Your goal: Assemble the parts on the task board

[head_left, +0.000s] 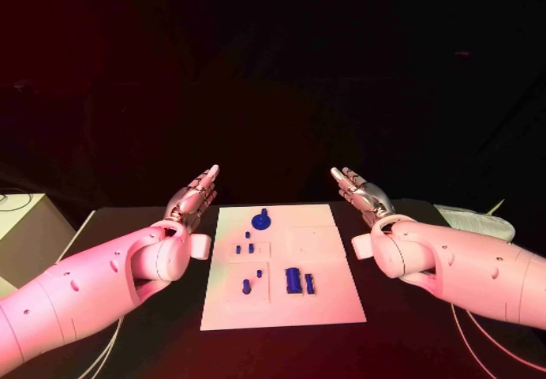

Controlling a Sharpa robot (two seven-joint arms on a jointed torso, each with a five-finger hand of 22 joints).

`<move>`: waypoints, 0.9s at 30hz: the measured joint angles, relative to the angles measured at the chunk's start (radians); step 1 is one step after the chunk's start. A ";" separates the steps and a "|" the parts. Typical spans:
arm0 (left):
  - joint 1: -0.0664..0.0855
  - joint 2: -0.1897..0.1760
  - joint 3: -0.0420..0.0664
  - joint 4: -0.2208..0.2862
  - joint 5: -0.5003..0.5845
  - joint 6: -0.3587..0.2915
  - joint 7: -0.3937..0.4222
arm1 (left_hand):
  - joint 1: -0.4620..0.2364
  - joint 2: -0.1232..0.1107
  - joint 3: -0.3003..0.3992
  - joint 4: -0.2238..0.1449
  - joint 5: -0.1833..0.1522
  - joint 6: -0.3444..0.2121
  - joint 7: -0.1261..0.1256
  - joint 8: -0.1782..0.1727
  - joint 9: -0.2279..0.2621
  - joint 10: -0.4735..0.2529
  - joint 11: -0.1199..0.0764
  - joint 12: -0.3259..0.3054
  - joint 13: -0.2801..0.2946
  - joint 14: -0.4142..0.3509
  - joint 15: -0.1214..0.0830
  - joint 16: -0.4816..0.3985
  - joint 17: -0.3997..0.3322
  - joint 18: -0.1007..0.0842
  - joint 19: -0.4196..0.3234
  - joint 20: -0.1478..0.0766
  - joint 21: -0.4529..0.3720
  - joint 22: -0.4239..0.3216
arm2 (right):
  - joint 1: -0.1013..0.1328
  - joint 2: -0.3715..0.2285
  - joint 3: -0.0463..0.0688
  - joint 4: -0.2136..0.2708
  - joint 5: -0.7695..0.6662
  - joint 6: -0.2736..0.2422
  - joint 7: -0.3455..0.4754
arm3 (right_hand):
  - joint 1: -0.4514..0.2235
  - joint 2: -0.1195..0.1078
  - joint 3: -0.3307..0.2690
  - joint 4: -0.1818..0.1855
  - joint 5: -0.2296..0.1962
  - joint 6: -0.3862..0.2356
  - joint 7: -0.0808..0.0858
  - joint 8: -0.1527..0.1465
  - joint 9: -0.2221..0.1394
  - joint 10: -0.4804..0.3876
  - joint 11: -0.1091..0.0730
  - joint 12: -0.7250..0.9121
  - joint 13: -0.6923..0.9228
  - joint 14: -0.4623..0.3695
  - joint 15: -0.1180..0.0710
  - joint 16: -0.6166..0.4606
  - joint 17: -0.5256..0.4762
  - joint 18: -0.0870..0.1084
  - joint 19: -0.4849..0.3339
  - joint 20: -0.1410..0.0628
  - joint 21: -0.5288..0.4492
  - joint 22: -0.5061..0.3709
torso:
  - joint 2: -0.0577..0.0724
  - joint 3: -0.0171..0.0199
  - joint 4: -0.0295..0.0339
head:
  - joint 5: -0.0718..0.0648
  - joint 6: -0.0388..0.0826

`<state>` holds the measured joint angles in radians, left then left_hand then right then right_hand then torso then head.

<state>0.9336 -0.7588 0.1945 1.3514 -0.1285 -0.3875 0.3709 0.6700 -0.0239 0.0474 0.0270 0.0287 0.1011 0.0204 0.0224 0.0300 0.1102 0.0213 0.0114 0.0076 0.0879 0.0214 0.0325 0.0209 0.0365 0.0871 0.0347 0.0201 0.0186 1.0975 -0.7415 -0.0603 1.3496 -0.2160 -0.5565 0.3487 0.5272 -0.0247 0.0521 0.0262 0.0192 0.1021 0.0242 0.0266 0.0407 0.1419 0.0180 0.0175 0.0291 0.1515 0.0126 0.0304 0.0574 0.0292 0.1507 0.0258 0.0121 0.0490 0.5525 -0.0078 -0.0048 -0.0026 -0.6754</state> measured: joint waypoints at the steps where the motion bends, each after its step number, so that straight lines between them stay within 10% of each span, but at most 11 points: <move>1: 0.010 -0.002 -0.019 0.019 0.005 -0.017 0.004 | -0.090 0.003 -0.007 -0.004 -0.004 -0.014 -0.003 -0.003 -0.004 -0.015 -0.003 0.000 -0.001 -0.013 -0.003 -0.005 -0.003 -0.010 -0.012 -0.005 -0.005 -0.002 | -0.006 -0.004 0.008 0.026 0.012 -0.012 0.007 | -0.072 0.003 -0.005 -0.005 0.000 -0.014 -0.003 -0.003 -0.006 -0.020 -0.003 -0.003 -0.004 -0.021 -0.002 -0.004 -0.008 0.000 -0.021 -0.004 -0.004 -0.007 | -0.001 0.0007 0.0004 | 0.000 0.009; 5: 0.059 -0.010 -0.103 0.108 0.033 -0.111 0.032 | -0.368 0.013 -0.025 -0.017 -0.014 -0.056 -0.011 -0.009 -0.017 -0.062 -0.012 -0.004 -0.004 -0.047 -0.013 -0.014 -0.011 -0.016 -0.046 -0.022 -0.008 -0.010 | -0.028 -0.021 0.037 0.130 0.074 -0.072 0.048 | -0.293 0.014 -0.026 -0.018 -0.006 -0.057 -0.013 -0.013 -0.023 -0.079 -0.010 -0.007 -0.016 -0.085 -0.008 -0.016 -0.032 -0.002 -0.083 -0.015 -0.004 -0.027 | -0.004 0.0037 0.0024 | 0.002 0.044; 11: 0.099 -0.018 -0.173 0.186 0.071 -0.233 0.072 | -0.549 0.020 -0.035 -0.021 -0.021 -0.079 -0.018 -0.014 -0.025 -0.086 -0.018 -0.005 -0.005 -0.069 -0.019 -0.022 -0.017 -0.016 -0.064 -0.030 -0.012 -0.015 | -0.044 -0.035 0.056 0.204 0.146 -0.142 0.097 | -0.434 0.020 -0.038 -0.025 -0.012 -0.080 -0.021 -0.020 -0.033 -0.116 -0.014 -0.010 -0.023 -0.121 -0.013 -0.023 -0.048 -0.016 -0.121 -0.022 -0.007 -0.041 | -0.007 0.0068 0.0043 | 0.002 0.071; 16: 0.114 -0.021 -0.195 0.213 0.097 -0.308 0.098 | -0.619 0.022 -0.038 -0.024 -0.021 -0.088 -0.020 -0.014 -0.027 -0.096 -0.021 -0.005 -0.006 -0.074 -0.021 -0.026 -0.018 -0.016 -0.075 -0.033 -0.013 -0.016 | -0.047 -0.038 0.060 0.218 0.182 -0.178 0.123 | -0.501 0.024 -0.045 -0.026 -0.014 -0.094 -0.023 -0.022 -0.038 -0.132 -0.016 -0.013 -0.026 -0.140 -0.013 -0.025 -0.054 -0.015 -0.141 -0.024 -0.007 -0.045 | -0.008 0.0076 0.0046 | 0.002 0.075; 27: 0.115 -0.022 -0.195 0.216 0.122 -0.363 0.122 | -0.664 0.025 -0.042 -0.028 -0.025 -0.096 -0.020 -0.019 -0.029 -0.106 -0.021 -0.005 -0.007 -0.084 -0.021 -0.026 -0.020 -0.016 -0.084 -0.035 -0.017 -0.018 | -0.047 -0.038 0.060 0.218 0.212 -0.207 0.145 | -0.521 0.025 -0.047 -0.027 -0.016 -0.098 -0.024 -0.023 -0.040 -0.137 -0.018 -0.014 -0.028 -0.147 -0.013 -0.027 -0.057 -0.015 -0.146 -0.025 -0.007 -0.048 | -0.008 0.0079 0.0048 | 0.003 0.075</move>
<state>1.0483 -0.7808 -0.0006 1.5672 -0.0070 -0.7500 0.4928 0.0063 0.0007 0.0055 -0.0014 0.0036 0.0053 0.0000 0.0033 0.0008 0.0038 0.0001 0.0064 0.0008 0.0037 0.0003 0.0066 0.0008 0.0208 0.0035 0.0001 0.0033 0.0009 1.0505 -0.7798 -0.0007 1.5679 -0.0044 -0.7637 0.4935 0.0064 0.0006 0.0055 -0.0013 0.0033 0.0036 -0.0001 0.0033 0.0009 0.0052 0.0001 0.0035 0.0006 0.0049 -0.0003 0.0033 0.0009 0.0139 0.0047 0.0003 0.0046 0.0009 0.5442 0.0001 0.0000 0.0000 -0.6000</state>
